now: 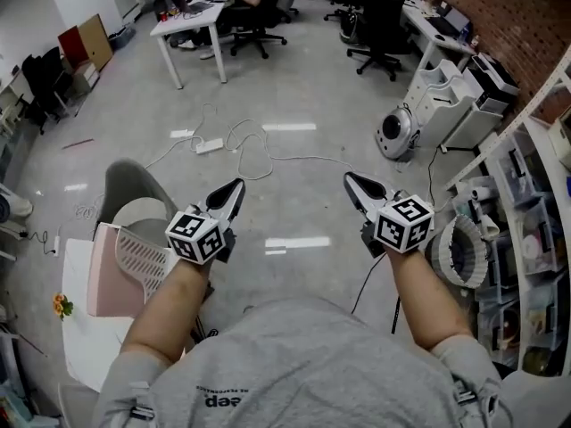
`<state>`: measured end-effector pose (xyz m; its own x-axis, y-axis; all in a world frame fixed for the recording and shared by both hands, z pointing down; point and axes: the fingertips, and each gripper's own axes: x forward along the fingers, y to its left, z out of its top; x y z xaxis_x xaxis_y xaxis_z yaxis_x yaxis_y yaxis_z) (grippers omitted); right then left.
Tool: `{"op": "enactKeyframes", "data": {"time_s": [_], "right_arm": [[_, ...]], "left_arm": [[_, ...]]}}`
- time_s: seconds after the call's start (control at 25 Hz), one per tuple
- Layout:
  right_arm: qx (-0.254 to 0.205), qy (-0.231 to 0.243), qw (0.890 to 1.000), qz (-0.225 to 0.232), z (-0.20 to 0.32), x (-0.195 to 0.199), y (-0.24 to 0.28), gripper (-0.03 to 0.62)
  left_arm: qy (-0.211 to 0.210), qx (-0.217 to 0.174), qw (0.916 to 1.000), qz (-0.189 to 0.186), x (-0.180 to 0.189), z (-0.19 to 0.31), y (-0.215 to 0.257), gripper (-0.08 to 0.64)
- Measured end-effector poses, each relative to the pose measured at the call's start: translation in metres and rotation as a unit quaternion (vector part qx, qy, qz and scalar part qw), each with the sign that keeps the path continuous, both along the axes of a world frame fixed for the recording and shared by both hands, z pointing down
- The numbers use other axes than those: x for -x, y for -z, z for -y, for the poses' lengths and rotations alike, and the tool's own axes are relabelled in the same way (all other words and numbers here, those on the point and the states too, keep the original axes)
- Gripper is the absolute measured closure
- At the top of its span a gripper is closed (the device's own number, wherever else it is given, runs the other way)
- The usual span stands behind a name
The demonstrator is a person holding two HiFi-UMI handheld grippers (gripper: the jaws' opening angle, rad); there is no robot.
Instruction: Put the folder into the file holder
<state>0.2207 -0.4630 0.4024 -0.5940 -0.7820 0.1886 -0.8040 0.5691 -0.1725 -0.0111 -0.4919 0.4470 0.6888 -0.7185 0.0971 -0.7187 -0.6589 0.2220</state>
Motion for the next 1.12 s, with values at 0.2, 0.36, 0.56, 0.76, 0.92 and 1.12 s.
{"op": "enactKeyframes", "data": {"time_s": [0.2,0.36,0.56,0.76,0.92,1.12], "right_arm": [[0.003,-0.019,1.0,-0.003,0.001,-0.01,-0.006,0.589],[0.003,-0.021,1.0,-0.003,0.005,-0.012,-0.004,0.589],[0.002,-0.018,1.0,-0.011,0.012,-0.011,0.0,0.589],[-0.001,-0.017,0.999,-0.027,0.016,-0.006,0.001,0.589],[-0.004,-0.014,0.999,-0.038,0.015,-0.005,-0.001,0.589],[-0.004,-0.01,0.999,-0.038,0.014,-0.006,0.001,0.589]], "left_arm": [[-0.016,0.004,0.9998,-0.011,-0.019,0.01,0.001,0.502],[-0.022,0.004,0.9997,-0.012,-0.026,0.01,0.003,0.502],[-0.016,0.006,0.9998,-0.011,-0.025,0.01,0.004,0.502],[-0.01,0.004,0.9999,-0.012,-0.017,0.009,0.006,0.502],[-0.011,0.002,0.9999,-0.013,-0.02,0.004,0.005,0.502],[-0.014,0.002,0.9999,-0.009,-0.024,0.001,0.006,0.502]]}}
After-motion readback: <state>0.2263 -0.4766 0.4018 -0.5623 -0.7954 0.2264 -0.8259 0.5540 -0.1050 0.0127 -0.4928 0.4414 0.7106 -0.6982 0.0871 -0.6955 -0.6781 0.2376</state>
